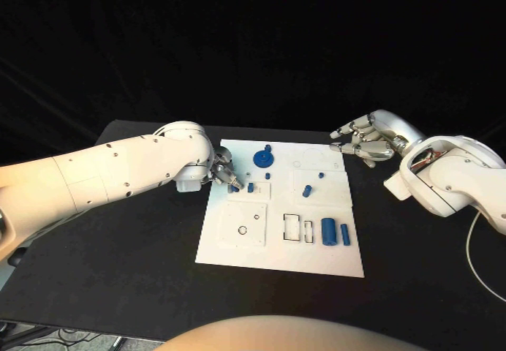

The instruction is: Assemble the parts on the task board

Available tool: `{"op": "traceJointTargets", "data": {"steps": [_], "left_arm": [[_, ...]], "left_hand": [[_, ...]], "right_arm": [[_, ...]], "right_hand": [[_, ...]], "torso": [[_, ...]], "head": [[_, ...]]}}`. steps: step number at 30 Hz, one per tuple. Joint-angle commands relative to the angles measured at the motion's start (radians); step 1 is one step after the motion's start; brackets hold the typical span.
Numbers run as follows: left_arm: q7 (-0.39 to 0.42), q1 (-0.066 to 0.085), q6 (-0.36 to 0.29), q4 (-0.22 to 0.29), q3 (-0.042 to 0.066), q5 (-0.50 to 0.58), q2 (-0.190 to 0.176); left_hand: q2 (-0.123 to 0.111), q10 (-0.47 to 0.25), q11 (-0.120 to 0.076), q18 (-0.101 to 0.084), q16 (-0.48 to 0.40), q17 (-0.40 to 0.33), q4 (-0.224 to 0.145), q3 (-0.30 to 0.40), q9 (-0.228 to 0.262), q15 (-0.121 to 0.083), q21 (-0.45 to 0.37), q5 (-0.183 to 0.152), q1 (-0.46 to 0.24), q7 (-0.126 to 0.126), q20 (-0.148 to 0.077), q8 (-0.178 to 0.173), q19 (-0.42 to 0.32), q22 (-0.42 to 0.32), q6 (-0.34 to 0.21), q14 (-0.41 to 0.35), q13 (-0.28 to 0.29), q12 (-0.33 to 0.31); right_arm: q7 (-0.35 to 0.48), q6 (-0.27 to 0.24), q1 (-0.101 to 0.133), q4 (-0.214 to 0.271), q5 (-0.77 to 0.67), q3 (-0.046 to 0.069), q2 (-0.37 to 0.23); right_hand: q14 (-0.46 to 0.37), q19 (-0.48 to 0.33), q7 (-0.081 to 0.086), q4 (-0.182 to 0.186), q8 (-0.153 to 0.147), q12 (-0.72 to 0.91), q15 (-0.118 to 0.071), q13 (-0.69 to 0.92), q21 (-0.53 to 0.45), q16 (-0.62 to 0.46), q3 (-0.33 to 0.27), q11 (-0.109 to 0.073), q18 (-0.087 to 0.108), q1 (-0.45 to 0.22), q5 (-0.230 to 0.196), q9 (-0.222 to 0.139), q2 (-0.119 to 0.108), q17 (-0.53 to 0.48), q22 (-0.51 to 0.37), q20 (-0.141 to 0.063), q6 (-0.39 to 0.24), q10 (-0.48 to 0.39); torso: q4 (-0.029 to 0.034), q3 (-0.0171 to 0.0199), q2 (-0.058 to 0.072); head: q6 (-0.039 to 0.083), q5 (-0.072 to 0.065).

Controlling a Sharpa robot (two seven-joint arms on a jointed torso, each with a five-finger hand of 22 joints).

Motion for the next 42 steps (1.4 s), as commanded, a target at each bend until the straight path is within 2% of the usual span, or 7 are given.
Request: {"op": "traceJointTargets", "data": {"steps": [1, 13, 27, 33, 37, 42], "left_arm": [[-0.009, -0.006, 0.05, 0.002, -0.005, -0.005, -0.001], [-0.008, -0.006, 0.038, 0.0, -0.005, -0.005, 0.001], [-0.021, -0.006, 0.009, -0.012, -0.005, -0.005, 0.006], [-0.029, -0.005, -0.003, -0.017, -0.005, -0.005, 0.01], [-0.033, -0.005, -0.011, -0.021, -0.005, -0.005, 0.013], [-0.037, -0.004, -0.014, -0.026, -0.005, -0.005, 0.016]], "left_hand": [[-0.004, 0.007, -0.001, -0.017, 0.002, 0.263, -0.005, 0.0, 0.002, -0.008, 0.003, -0.002, 0.011, 0.0, -0.006, -0.003, 0.057, 0.125, 0.006, 0.104, 0.001, 0.002], [-0.002, 0.007, -0.002, -0.016, 0.002, 0.263, -0.007, 0.001, 0.002, -0.008, 0.0, -0.001, 0.013, -0.001, -0.006, -0.004, 0.056, 0.122, 0.007, 0.104, -0.002, 0.0], [-0.006, -0.024, 0.005, -0.011, 0.002, 0.263, -0.002, -0.013, 0.001, -0.006, -0.019, -0.003, 0.008, 0.009, -0.005, -0.015, 0.05, 0.106, -0.011, 0.104, -0.055, -0.046], [-0.005, -0.041, 0.008, -0.012, 0.002, 0.263, 0.009, -0.021, -0.001, -0.004, -0.017, -0.003, -0.002, 0.013, -0.004, -0.02, 0.05, 0.108, -0.016, 0.104, -0.088, -0.073], [-0.007, -0.076, 0.012, -0.012, 0.002, 0.263, 0.018, -0.028, -0.003, -0.002, -0.016, -0.003, -0.008, 0.018, -0.002, -0.029, 0.051, 0.111, -0.027, 0.104, -0.157, -0.131], [-0.008, -0.089, 0.014, -0.012, 0.002, 0.263, 0.024, -0.034, -0.004, 0.0, -0.015, -0.003, -0.012, 0.02, -0.001, -0.033, 0.052, 0.112, -0.031, 0.104, -0.182, -0.154]], "right_arm": [[0.005, 0.009, -0.001, 0.0, -0.006, 0.0, 0.001], [0.005, 0.009, -0.001, 0.0, -0.006, 0.0, 0.001], [0.004, 0.007, -0.001, 0.002, -0.006, 0.0, -0.001], [0.004, 0.007, -0.001, 0.003, -0.006, 0.0, -0.002], [0.004, 0.007, -0.001, 0.003, -0.006, 0.0, -0.002], [0.004, 0.007, -0.001, 0.004, -0.006, 0.0, -0.003]], "right_hand": [[0.03, 0.007, 0.0, 0.006, 0.004, -0.002, 0.002, -0.001, -0.003, -0.006, -0.001, -0.001, 0.02, 0.007, 0.003, 0.0, -0.001, -0.001, -0.001, -0.001, -0.005, -0.005], [0.03, 0.007, 0.0, 0.006, 0.004, -0.002, 0.002, -0.001, -0.003, -0.006, -0.001, -0.001, 0.02, 0.007, 0.003, 0.0, -0.001, -0.001, -0.001, -0.001, -0.005, -0.005], [0.03, 0.007, 0.0, 0.006, 0.004, -0.002, 0.002, -0.001, -0.003, -0.006, -0.001, -0.001, 0.02, 0.007, 0.003, 0.0, -0.001, -0.001, -0.001, -0.001, -0.005, -0.005], [0.03, 0.007, 0.0, 0.006, 0.004, -0.002, 0.002, -0.001, -0.003, -0.006, -0.001, -0.001, 0.02, 0.007, 0.003, 0.0, -0.001, -0.001, -0.001, -0.001, -0.005, -0.005], [0.03, 0.007, 0.0, 0.006, 0.004, -0.002, 0.002, -0.001, -0.003, -0.006, -0.001, -0.001, 0.02, 0.007, 0.003, 0.0, -0.001, -0.001, -0.001, -0.001, -0.005, -0.005], [0.03, 0.007, 0.0, 0.008, 0.004, -0.003, 0.002, -0.002, -0.005, -0.007, -0.001, -0.001, 0.02, 0.006, 0.005, 0.0, -0.001, -0.001, -0.003, -0.001, -0.005, -0.005]], "torso": [[-0.0001, 0.0003, 0.0], [-0.0002, 0.0005, 0.0], [-0.0004, 0.0007, 0.0], [-0.0007, 0.0009, 0.0], [-0.0006, 0.0008, 0.0], [-0.0008, 0.0009, 0.0]], "head": [[-0.001, 0.0], [-0.002, 0.0], [-0.002, 0.0], [-0.003, 0.001], [-0.003, 0.0], [-0.003, 0.0]]}}
